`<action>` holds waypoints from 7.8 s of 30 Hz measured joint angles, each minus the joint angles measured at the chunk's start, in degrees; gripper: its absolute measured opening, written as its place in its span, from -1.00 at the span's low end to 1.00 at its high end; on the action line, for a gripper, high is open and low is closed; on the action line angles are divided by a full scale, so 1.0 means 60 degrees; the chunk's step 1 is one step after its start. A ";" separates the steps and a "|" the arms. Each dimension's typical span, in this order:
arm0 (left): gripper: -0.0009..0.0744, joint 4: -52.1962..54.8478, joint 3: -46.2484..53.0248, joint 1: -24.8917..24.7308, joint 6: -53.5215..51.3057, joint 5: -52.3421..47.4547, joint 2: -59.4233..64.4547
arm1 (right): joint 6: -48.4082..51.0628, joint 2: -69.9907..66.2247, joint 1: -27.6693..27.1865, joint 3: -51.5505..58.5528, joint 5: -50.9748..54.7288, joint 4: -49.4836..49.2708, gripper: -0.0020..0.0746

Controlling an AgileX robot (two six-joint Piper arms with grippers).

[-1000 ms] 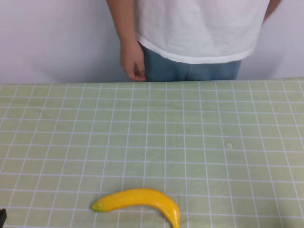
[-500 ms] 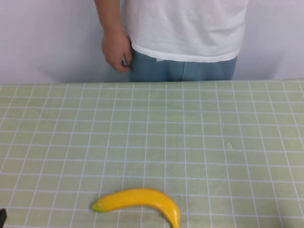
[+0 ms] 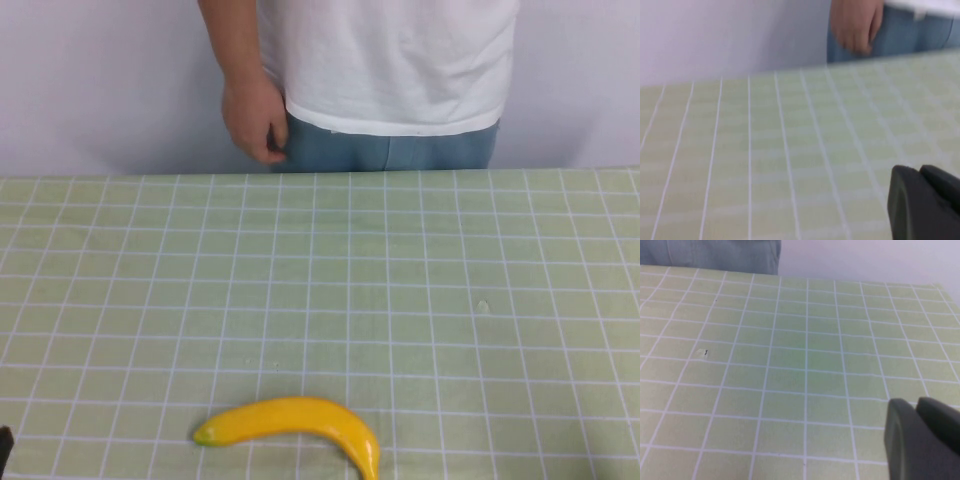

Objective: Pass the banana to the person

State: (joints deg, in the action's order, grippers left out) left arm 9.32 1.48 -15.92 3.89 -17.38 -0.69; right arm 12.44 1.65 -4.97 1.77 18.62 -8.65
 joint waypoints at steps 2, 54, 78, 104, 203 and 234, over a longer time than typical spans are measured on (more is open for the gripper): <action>-0.98 0.0000 0.0000 0.0000 0.0157 0.0626 0.0000 | 0.0000 0.0000 0.0000 0.0000 0.0000 0.0000 -0.97; -0.98 -0.6059 -0.7046 0.0000 -0.5991 -0.2935 0.8141 | 0.0000 0.0000 0.0000 0.0000 0.0000 0.0000 -0.97; 0.30 -0.3316 -0.9043 -0.2730 -0.7735 -0.3893 1.5226 | 0.0000 0.0000 0.0000 0.0000 0.0000 0.0000 -0.97; -0.23 -0.3781 -0.9117 -0.2774 -0.7621 -0.3450 1.6439 | 0.0000 0.0000 0.0000 0.0000 0.0000 0.0000 -0.97; -0.98 0.0053 -0.5775 -0.2789 -0.1262 -0.6996 0.4682 | 0.0000 0.0000 0.0000 0.0000 0.0000 0.0000 -0.97; -0.98 -0.2110 -0.0108 0.1323 -0.2124 -0.0168 0.0015 | 0.0000 -0.0013 0.0000 0.0000 0.0000 0.0000 -0.97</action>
State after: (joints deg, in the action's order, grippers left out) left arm -3.34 0.83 -7.98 -8.85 -18.39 -0.60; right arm 12.44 1.56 -4.97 1.77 18.62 -8.65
